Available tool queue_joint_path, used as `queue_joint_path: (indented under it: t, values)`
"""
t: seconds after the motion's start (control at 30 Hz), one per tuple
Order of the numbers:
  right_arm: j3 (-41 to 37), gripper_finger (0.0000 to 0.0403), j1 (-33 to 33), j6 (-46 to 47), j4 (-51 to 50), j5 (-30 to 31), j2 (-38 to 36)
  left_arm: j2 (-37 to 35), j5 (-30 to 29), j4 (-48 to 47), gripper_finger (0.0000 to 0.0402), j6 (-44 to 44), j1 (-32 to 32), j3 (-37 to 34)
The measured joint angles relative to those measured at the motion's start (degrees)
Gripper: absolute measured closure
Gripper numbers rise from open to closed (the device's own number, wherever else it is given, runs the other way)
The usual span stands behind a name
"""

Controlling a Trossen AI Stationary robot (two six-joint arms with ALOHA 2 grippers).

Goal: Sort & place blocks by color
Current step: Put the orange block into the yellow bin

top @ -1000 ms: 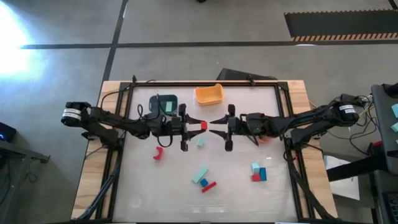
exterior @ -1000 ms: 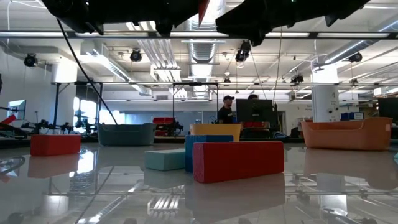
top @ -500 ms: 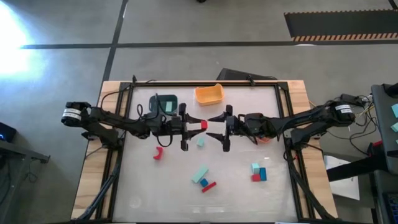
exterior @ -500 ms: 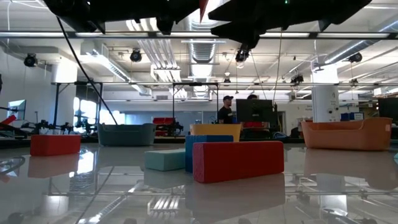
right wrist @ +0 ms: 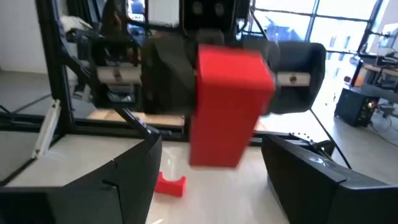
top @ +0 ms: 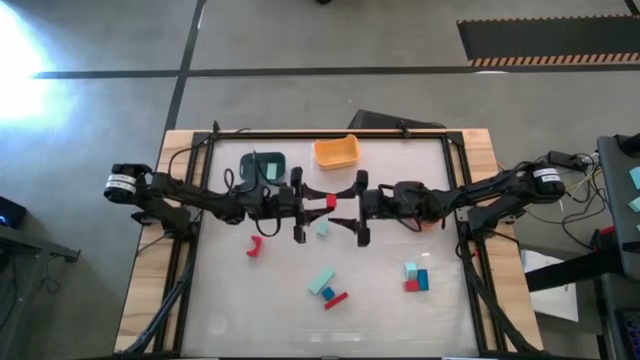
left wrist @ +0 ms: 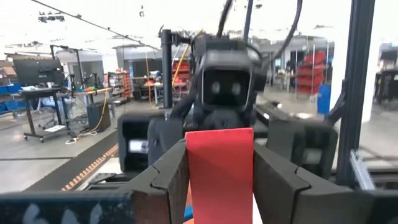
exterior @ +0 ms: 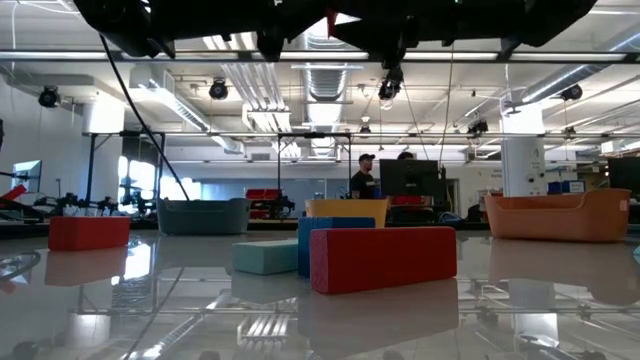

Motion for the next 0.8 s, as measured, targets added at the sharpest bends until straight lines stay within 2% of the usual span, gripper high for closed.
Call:
queue_joint_path:
  t: [0.4, 0.63, 0.8]
  values:
    - [1.19, 0.0214, -0.38, -2.83, -0.16, 0.12, 0.21, 0.33, -0.02, 0.59, 0.0276, -1.49, 0.0, -0.28]
    - [1.44, 0.0283, -0.32, -2.55, -0.39, -0.12, 0.3, 0.33, 0.31, 0.63, 0.0274, -0.88, 0.0, -0.3]
    - [1.44, 0.0283, -0.34, -3.24, -0.83, 0.42, 0.3, 0.28, 0.0, -0.2, 0.0242, -4.49, 0.13, -0.22]
